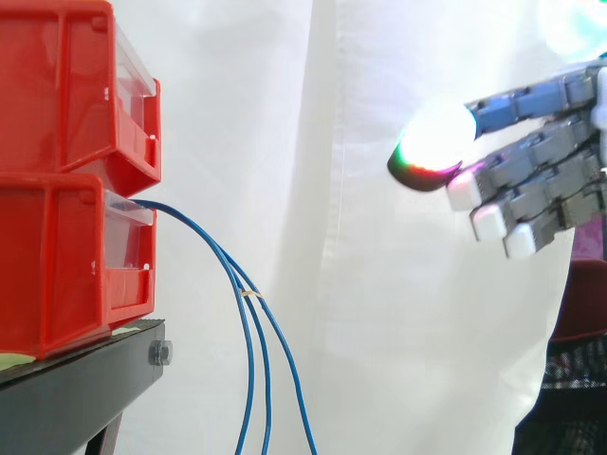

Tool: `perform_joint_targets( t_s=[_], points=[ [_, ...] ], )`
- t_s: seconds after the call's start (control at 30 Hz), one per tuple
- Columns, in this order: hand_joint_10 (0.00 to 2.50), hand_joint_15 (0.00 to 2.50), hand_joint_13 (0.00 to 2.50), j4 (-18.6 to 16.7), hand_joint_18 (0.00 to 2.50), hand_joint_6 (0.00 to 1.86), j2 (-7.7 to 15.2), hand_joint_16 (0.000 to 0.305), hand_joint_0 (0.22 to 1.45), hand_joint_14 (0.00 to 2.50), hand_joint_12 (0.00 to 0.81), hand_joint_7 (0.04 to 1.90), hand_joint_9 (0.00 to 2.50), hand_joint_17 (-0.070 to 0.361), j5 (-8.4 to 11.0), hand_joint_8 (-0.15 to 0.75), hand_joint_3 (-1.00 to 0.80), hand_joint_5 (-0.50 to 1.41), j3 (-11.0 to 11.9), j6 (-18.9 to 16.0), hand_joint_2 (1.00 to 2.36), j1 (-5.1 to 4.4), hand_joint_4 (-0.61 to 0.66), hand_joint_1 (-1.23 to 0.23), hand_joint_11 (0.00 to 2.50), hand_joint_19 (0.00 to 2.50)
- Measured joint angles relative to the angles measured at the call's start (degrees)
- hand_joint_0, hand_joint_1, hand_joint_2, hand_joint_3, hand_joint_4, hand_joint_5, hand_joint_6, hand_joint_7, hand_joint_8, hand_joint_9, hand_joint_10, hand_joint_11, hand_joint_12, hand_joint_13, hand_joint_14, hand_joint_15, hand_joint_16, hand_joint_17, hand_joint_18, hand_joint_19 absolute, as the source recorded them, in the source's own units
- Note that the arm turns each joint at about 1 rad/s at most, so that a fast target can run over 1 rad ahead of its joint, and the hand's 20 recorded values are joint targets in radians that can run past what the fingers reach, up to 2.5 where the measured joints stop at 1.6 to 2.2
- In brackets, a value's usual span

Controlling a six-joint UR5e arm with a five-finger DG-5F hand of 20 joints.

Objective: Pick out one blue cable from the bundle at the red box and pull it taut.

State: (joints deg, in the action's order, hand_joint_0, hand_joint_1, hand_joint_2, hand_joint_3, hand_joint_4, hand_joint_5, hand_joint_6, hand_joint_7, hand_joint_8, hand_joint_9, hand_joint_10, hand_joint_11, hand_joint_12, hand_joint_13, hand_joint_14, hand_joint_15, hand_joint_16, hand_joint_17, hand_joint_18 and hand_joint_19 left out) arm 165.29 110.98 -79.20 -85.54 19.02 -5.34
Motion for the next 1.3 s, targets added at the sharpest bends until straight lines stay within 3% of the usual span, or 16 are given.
perform_joint_targets(
  t_s=[0.27,0.67,0.77,1.0,1.3],
  points=[
    [0.01,0.32,0.60,-7.0,0.47,0.50,3.2,0.049,0.50,0.01,0.361,0.64,0.54,0.109,1.46,0.276,-0.50,-0.23,0.0,1.0,1.00,-0.02,0.16,-0.58,0.24,0.45],
    [0.01,0.34,0.60,-15.1,0.46,0.50,10.2,0.050,0.50,0.01,0.368,0.67,0.54,0.111,2.27,0.277,-0.50,-0.22,1.4,1.8,1.00,-0.11,0.17,-0.58,0.24,0.47],
    [0.01,0.34,0.59,-16.2,0.46,0.50,12.0,0.050,0.50,0.01,0.367,0.67,0.54,0.112,2.54,0.277,-0.50,-0.22,2.2,1.8,1.00,-0.13,0.17,-0.58,0.25,0.47],
    [0.01,0.35,0.60,-16.9,0.46,0.50,18.0,0.051,0.50,0.01,0.373,0.69,0.55,0.114,1.92,0.279,-0.50,-0.21,7.0,0.1,1.00,0.37,0.17,-0.58,0.25,0.49],
    [0.01,0.38,0.61,-19.6,0.47,0.50,21.0,0.053,0.50,0.01,0.382,0.75,0.56,0.118,0.97,0.277,-0.50,-0.19,9.2,-1.1,1.00,0.36,0.18,-0.58,0.27,0.51]
  ],
)
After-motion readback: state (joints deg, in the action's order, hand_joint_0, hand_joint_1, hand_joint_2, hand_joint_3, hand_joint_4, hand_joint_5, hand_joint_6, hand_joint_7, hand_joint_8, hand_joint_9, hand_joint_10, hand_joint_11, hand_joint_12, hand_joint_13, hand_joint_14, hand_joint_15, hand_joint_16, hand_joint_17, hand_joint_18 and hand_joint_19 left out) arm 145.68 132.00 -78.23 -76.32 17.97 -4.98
